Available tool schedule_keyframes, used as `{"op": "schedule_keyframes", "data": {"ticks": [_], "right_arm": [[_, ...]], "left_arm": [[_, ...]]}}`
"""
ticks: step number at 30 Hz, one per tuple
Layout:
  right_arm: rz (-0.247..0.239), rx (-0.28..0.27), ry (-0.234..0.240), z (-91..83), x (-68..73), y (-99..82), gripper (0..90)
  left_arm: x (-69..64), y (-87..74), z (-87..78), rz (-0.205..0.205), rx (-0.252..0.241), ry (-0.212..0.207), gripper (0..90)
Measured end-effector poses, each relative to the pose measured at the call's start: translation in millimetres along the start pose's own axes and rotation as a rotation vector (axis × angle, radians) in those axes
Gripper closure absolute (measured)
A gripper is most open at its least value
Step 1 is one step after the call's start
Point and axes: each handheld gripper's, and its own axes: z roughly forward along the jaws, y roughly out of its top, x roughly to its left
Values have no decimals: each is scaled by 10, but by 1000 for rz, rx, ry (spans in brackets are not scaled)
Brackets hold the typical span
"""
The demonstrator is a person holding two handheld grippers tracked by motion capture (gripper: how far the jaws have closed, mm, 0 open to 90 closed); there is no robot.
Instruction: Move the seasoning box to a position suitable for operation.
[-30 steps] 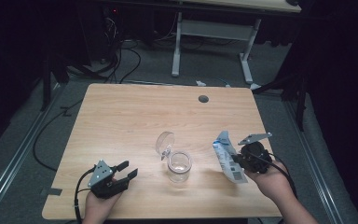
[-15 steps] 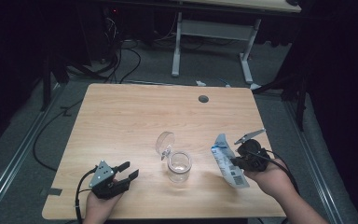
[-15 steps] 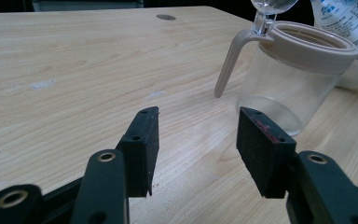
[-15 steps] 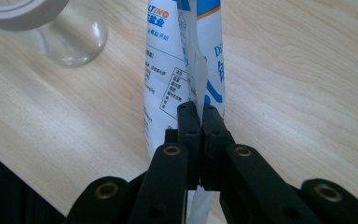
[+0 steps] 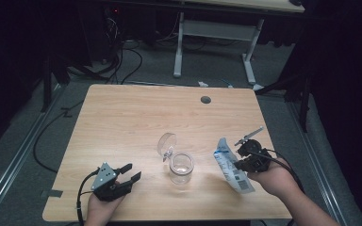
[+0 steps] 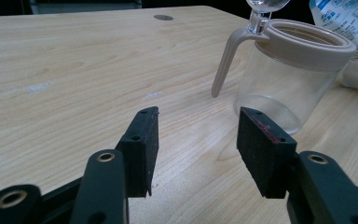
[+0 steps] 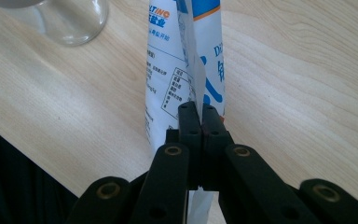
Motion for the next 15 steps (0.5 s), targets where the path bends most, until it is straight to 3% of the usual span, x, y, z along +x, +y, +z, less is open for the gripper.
{"op": "schedule_keyframes", "data": {"ticks": [1, 4, 12, 15], "right_arm": [[18, 11, 3, -6, 11, 2, 899], [-5, 26, 11, -17, -4, 24, 899], [2, 71, 22, -61, -3, 102, 899], [-6, 84, 31, -62, 0, 130, 899]], "left_arm": [[-4, 1, 2, 7, 0, 2, 487], [-17, -1, 10, 14, 3, 5, 484], [-30, 8, 27, 18, 15, -2, 480], [-40, -9, 50, 16, 26, 21, 449]]}}
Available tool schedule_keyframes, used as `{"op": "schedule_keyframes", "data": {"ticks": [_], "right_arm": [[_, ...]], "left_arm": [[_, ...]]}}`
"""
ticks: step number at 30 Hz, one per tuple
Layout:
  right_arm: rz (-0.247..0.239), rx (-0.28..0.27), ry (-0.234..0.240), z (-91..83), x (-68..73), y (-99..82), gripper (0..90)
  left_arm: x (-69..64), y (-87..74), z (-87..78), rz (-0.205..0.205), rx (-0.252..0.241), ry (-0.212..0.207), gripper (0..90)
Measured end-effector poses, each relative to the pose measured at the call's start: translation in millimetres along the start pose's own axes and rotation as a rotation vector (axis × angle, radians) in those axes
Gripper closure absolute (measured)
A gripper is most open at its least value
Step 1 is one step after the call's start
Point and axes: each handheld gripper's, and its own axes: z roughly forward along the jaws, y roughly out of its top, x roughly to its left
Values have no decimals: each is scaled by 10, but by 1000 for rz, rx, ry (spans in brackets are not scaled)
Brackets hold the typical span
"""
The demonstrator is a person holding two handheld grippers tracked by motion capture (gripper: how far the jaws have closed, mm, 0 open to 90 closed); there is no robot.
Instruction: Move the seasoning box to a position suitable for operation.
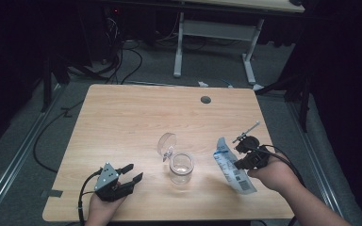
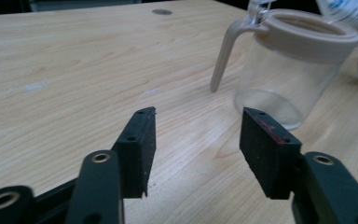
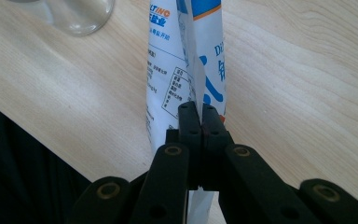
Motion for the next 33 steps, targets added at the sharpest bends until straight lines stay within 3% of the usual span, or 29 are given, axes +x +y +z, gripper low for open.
{"op": "schedule_keyframes", "data": {"ticks": [5, 7, 8, 13, 15, 17, 20, 26, 28, 33], "right_arm": [[-7, 23, -1, 22, 23, 22, 900], [18, 31, -1, 25, 47, 16, 899], [-1, 26, -2, 30, 38, 15, 899], [2, 20, -4, 21, 37, -7, 899], [3, 24, -5, 9, 46, -13, 899], [2, 25, -1, -7, 58, -15, 899], [-1, 27, -3, -42, 71, -17, 899], [4, 30, -8, -107, 135, -15, 899], [-18, 22, -7, -135, 151, -3, 899], [-18, 12, 0, -187, 217, 19, 899]], "left_arm": [[-29, -12, 0, 22, 2, 11, 450], [-42, -10, 2, 21, 2, 5, 448], [-44, -7, 3, 20, 7, -4, 448], [-80, 14, 21, 13, 13, -56, 450], [-134, 12, 40, 46, 16, -49, 426], [-178, 8, 69, 53, 24, -51, 412], [-275, 23, 104, 48, 22, -86, 420], [-527, 87, 180, 92, 17, -157, 447], [-606, 107, 214, 106, 21, -176, 444], [-756, 137, 302, 121, 26, -215, 438]]}}
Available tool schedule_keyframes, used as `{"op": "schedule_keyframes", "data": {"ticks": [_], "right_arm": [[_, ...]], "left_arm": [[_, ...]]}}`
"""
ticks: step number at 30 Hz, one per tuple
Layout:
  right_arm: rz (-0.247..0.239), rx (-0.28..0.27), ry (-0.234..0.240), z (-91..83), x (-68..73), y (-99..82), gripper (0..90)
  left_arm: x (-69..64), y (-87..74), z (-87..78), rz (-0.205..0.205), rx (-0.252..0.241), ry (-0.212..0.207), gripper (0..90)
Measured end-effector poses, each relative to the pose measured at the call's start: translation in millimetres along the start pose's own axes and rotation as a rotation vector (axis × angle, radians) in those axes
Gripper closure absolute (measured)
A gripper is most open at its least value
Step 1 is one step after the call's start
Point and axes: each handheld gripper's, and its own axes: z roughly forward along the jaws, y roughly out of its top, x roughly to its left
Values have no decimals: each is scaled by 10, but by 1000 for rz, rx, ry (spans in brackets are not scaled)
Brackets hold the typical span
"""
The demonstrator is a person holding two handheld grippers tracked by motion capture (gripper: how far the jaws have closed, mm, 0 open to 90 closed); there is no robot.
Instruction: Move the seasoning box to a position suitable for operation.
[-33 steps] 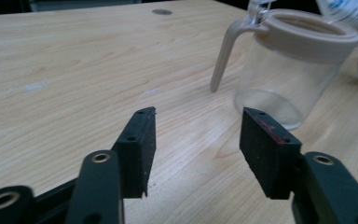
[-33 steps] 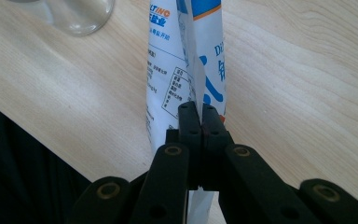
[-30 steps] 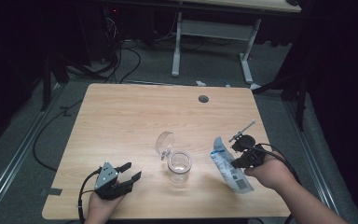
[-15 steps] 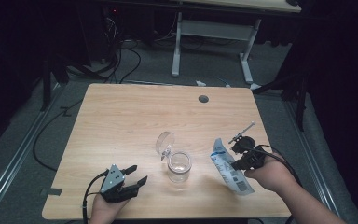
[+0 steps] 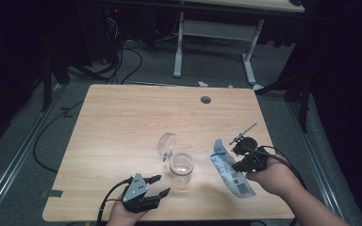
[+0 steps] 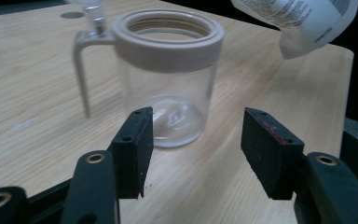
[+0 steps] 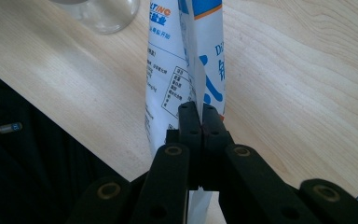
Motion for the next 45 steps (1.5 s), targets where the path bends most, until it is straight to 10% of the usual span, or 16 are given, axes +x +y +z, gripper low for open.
{"op": "schedule_keyframes", "data": {"ticks": [45], "right_arm": [[-51, -8, 31, -79, 472, 283, 899]], "left_arm": [[-477, 173, 613, 70, -38, -146, 371]]}}
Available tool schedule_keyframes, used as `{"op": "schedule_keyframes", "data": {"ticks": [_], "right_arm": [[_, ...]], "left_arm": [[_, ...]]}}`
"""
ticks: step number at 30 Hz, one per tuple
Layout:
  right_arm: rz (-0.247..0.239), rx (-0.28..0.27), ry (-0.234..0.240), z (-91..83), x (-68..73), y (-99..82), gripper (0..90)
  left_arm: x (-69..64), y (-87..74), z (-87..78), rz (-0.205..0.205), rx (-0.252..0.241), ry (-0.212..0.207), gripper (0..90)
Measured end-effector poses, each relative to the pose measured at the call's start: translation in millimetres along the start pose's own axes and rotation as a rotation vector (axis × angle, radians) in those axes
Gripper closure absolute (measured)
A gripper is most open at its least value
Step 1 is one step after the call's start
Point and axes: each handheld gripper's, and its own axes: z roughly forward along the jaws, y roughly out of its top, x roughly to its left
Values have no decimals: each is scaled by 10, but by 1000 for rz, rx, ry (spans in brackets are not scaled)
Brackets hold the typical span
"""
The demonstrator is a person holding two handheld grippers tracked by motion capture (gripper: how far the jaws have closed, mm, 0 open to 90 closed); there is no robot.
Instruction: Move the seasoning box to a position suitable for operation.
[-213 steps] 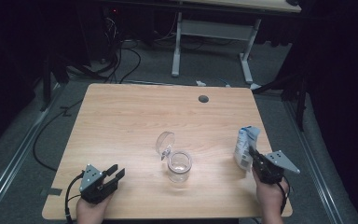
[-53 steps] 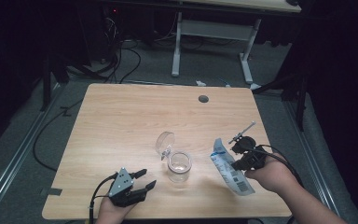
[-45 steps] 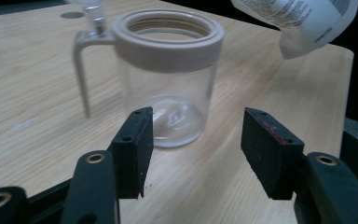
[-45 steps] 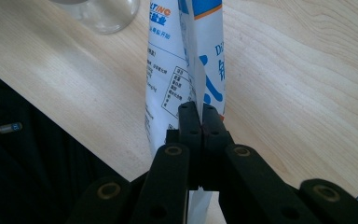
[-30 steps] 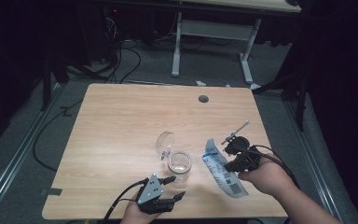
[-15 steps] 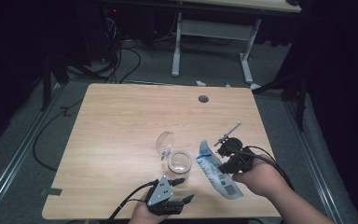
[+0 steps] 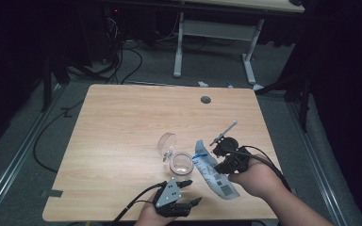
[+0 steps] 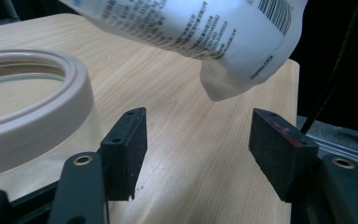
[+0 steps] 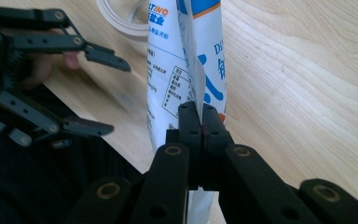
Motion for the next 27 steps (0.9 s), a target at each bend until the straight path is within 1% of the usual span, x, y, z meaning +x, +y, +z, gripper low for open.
{"op": "schedule_keyframes", "data": {"ticks": [4, 5, 6, 7, 8, 9, 10, 13, 14, 18, 21, 23, 25, 27], "right_arm": [[-2, -6, 7, -6, 47, 34, 899], [-13, -8, 5, -12, 53, 43, 899], [4, -6, 7, -19, 78, 48, 899], [-13, -8, 9, -25, 81, 58, 899], [-13, -8, 6, -34, 100, 65, 899], [-2, -6, 6, -44, 117, 68, 899], [-15, -10, 8, -50, 119, 72, 899], [-15, -15, 9, -69, 141, 80, 899], [-26, -22, 8, -70, 143, 82, 899], [-28, -24, 8, -94, 181, 95, 899], [-22, -24, 13, -107, 214, 110, 899], [-34, -28, 15, -106, 217, 121, 899], [-27, -28, 20, -97, 236, 134, 899], [-32, -29, 23, -86, 249, 148, 899]], "left_arm": [[-30, 23, 61, 8, 4, -10, 363], [-32, 28, 75, 8, 4, -10, 362], [-33, 35, 90, 5, 5, -13, 361], [-36, 43, 106, 7, 8, -13, 359], [-40, 48, 116, 8, 9, -13, 356], [-44, 55, 131, 10, 11, -16, 354], [-51, 60, 146, 10, 10, -16, 351], [-75, 73, 185, 16, 7, -20, 347], [-84, 78, 195, 21, 8, -20, 344], [-115, 100, 242, 30, 5, -20, 335], [-133, 117, 278, 23, 5, -26, 330], [-153, 123, 306, 26, 13, -31, 334], [-174, 125, 328, 34, 22, -26, 330], [-181, 129, 335, 34, 19, -15, 331]]}}
